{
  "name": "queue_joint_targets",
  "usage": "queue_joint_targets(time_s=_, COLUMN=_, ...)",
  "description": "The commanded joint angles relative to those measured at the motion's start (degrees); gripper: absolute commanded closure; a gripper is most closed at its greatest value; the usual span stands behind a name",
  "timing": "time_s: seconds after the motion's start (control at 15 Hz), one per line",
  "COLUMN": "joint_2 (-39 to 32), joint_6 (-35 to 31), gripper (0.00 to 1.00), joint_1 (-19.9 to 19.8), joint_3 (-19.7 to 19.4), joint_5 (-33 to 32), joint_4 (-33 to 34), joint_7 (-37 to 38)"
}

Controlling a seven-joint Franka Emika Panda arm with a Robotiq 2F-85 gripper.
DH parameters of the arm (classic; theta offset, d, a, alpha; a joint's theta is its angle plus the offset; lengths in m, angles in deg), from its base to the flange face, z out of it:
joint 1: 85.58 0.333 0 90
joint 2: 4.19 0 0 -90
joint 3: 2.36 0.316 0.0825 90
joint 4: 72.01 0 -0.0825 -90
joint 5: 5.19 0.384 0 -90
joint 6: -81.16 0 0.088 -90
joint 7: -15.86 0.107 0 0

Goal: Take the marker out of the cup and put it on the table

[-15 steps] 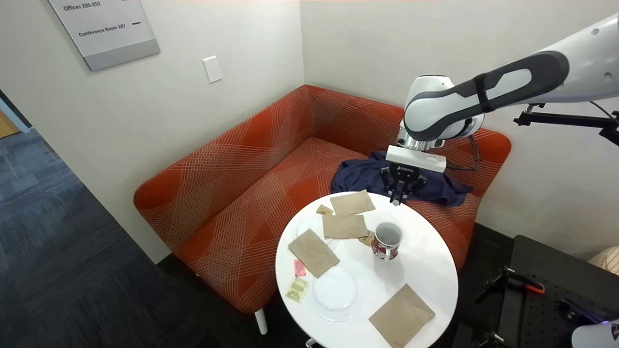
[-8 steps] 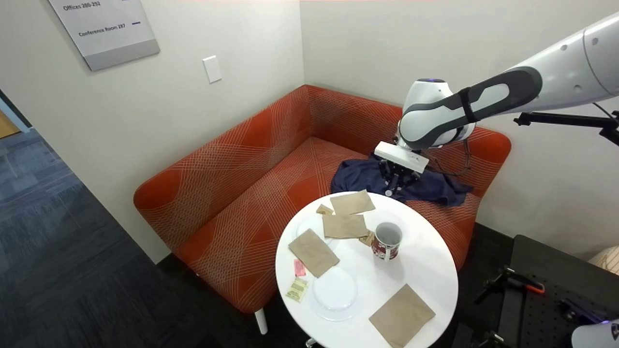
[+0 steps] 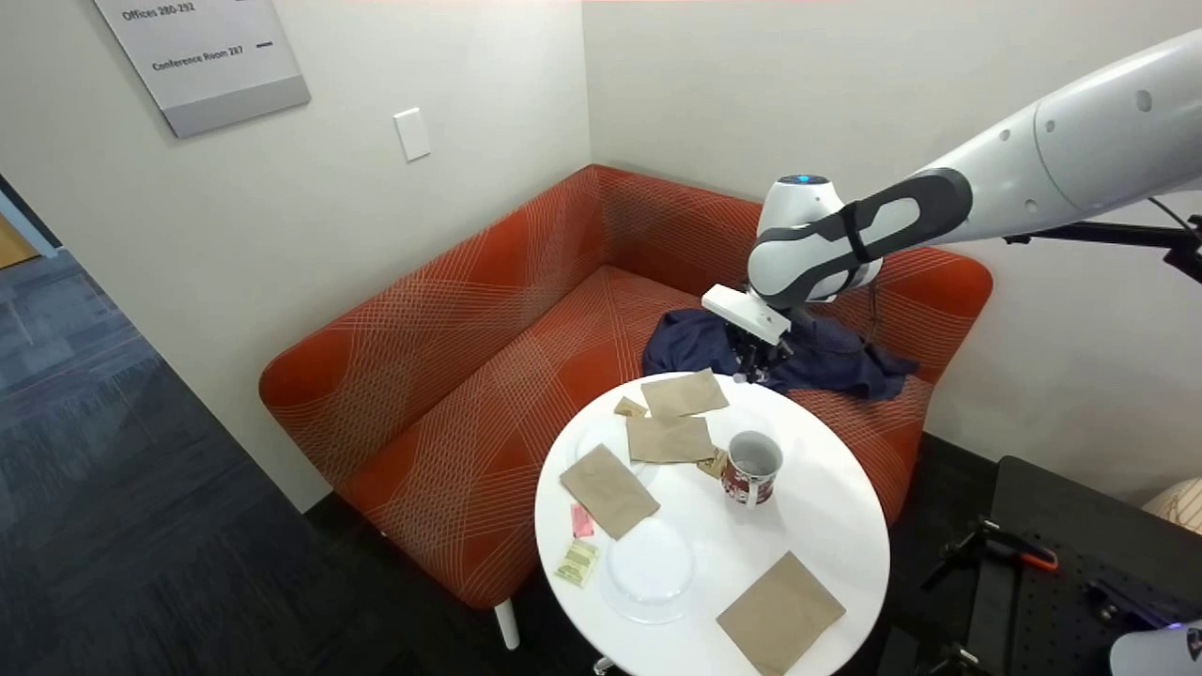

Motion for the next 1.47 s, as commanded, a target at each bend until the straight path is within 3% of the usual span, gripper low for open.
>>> queue_joint_targets(time_s=0.0, joint_2=-5.35, joint_6=0.42, gripper=0.95, joint_1=0.36, joint_3=-0.58, joint_5=-1.77, joint_4=4.81, joint_7=6.05)
queue_joint_targets(time_s=1.2, joint_2=-19.76, joint_6=3.57, gripper=0.95, joint_1=0.51, joint_3=-0.64, joint_5=-3.48, joint_4=15.54, joint_7=12.57)
queue_joint_targets(time_s=1.27, joint_2=-20.14, joint_6=3.92, gripper=0.92, joint_1=0.54, joint_3=-0.64, joint_5=-3.55, joint_4=16.11, joint_7=13.00)
queue_joint_targets(time_s=1.4, joint_2=-20.50, joint_6=5.11, gripper=0.54, joint_1=0.35, joint_3=-0.38, joint_5=-3.80, joint_4=16.94, joint_7=13.13)
